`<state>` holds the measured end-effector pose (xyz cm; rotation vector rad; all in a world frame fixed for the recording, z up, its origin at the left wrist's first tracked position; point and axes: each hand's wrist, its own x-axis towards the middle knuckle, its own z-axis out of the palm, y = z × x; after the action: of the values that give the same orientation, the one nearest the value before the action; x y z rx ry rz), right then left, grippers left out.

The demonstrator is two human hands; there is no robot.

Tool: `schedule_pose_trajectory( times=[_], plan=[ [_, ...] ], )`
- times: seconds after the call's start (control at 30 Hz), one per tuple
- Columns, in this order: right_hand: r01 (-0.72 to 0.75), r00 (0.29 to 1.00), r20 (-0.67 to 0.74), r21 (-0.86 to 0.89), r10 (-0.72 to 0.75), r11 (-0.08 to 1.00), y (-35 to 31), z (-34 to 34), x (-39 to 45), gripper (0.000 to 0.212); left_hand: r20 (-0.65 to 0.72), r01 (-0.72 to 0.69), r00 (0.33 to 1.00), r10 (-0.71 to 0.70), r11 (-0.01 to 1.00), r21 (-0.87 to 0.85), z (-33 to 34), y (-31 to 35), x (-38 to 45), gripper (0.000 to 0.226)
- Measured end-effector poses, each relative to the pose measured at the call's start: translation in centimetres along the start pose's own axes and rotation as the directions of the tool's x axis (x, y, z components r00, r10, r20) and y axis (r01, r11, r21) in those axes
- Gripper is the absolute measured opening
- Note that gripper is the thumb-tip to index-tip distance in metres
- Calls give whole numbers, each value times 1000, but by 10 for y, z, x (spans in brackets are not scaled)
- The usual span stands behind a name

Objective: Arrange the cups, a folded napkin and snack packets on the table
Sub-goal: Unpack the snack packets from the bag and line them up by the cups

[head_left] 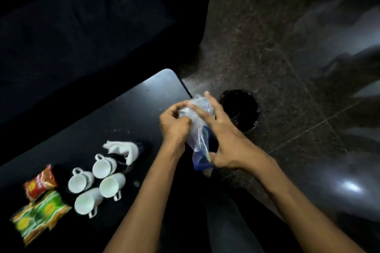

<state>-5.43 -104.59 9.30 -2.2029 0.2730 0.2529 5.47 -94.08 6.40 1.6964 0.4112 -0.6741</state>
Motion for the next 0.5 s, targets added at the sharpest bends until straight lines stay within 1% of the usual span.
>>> schedule_pose_trajectory(
  times=[0.03,0.07,0.13,0.17,0.2,0.23,0.3,0.37,0.43,0.5],
  plan=[
    [-13,1000,-3,-45,13,999,13,1,0,119,85,18,996,-19,1000,15,15,-2,3,34],
    [-34,998,-59,-47,31,998,28,4,2,105,162,35,986,-38,999,27,28,-6,5,34],
    [-100,962,-247,74,115,992,57,9,8,62,290,99,951,-104,995,30,49,-14,8,44],
    [-136,925,-332,161,183,978,75,10,12,47,359,156,920,-154,987,23,60,-20,10,50],
    [-167,882,-399,231,250,958,94,11,14,39,421,211,885,-199,977,18,71,-27,12,54],
    [-210,835,-448,278,320,937,114,14,17,35,469,246,853,-231,969,28,81,-36,14,54],
    [-314,735,-503,342,455,886,150,20,21,30,514,240,817,-262,964,111,98,-55,21,52],
    [-422,627,-526,391,575,818,189,25,25,31,529,178,801,-280,955,237,115,-80,31,50],
    [-534,532,-531,395,660,748,229,30,33,28,514,108,803,-303,921,374,125,-106,46,49],
    [-630,498,-514,339,698,699,266,39,44,28,485,23,816,-315,856,517,128,-129,62,49]
  ],
)
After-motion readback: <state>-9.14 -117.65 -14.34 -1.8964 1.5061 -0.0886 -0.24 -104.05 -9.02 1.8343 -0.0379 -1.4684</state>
